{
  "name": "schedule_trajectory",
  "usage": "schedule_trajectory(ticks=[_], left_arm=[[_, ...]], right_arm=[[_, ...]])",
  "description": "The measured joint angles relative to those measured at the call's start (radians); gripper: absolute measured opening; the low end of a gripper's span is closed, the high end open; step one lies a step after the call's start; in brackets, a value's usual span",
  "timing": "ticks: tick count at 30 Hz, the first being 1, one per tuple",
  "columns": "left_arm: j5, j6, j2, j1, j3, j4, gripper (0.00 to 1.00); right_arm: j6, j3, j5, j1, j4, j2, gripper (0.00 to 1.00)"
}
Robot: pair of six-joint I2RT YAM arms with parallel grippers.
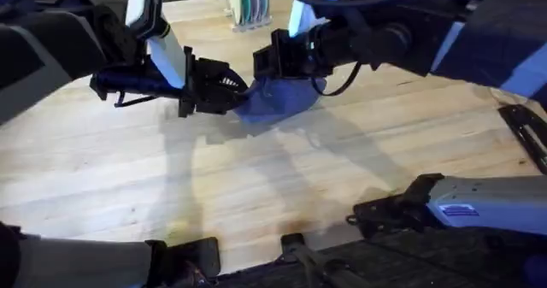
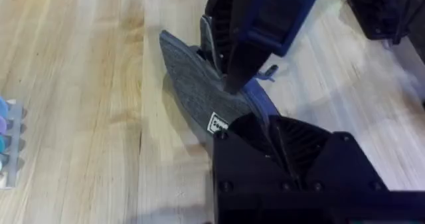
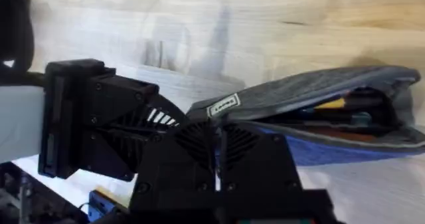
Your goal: Unzip the bag, pick up the pens from the table one at a time and place them inside, then zip the bag closed.
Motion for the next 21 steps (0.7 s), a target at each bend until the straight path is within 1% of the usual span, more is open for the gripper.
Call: schedule_trajectory(ticks=[6, 12, 13, 17, 19, 20, 21], left_arm=[[0.001, 0.000, 0.000, 0.000, 0.000, 0.000, 0.045], [-0.003, 0.000, 0.000, -0.001, 0.000, -0.007, 0.045], [-0.012, 0.000, 0.000, -0.001, 0.000, -0.022, 0.045], [-0.120, -0.004, 0.002, 0.013, -0.036, -0.065, 0.045], [-0.150, -0.008, 0.008, 0.016, -0.044, -0.065, 0.045], [-0.174, -0.008, 0.012, 0.016, -0.044, -0.064, 0.045], [-0.175, -0.008, 0.012, 0.016, -0.044, -0.064, 0.045]], right_arm=[[0.000, 0.007, -0.017, -0.037, -0.025, 0.000, 0.033], [-0.001, 0.008, -0.006, -0.071, -0.041, -0.001, 0.032], [-0.008, 0.009, 0.043, -0.081, -0.042, -0.001, 0.032], [-0.026, 0.015, 0.275, -0.218, -0.034, -0.001, 0.031], [-0.030, 0.019, 0.345, -0.251, -0.034, -0.005, 0.032], [-0.034, 0.022, 0.406, -0.263, -0.034, -0.009, 0.031], [-0.036, 0.023, 0.413, -0.266, -0.034, -0.010, 0.031]])
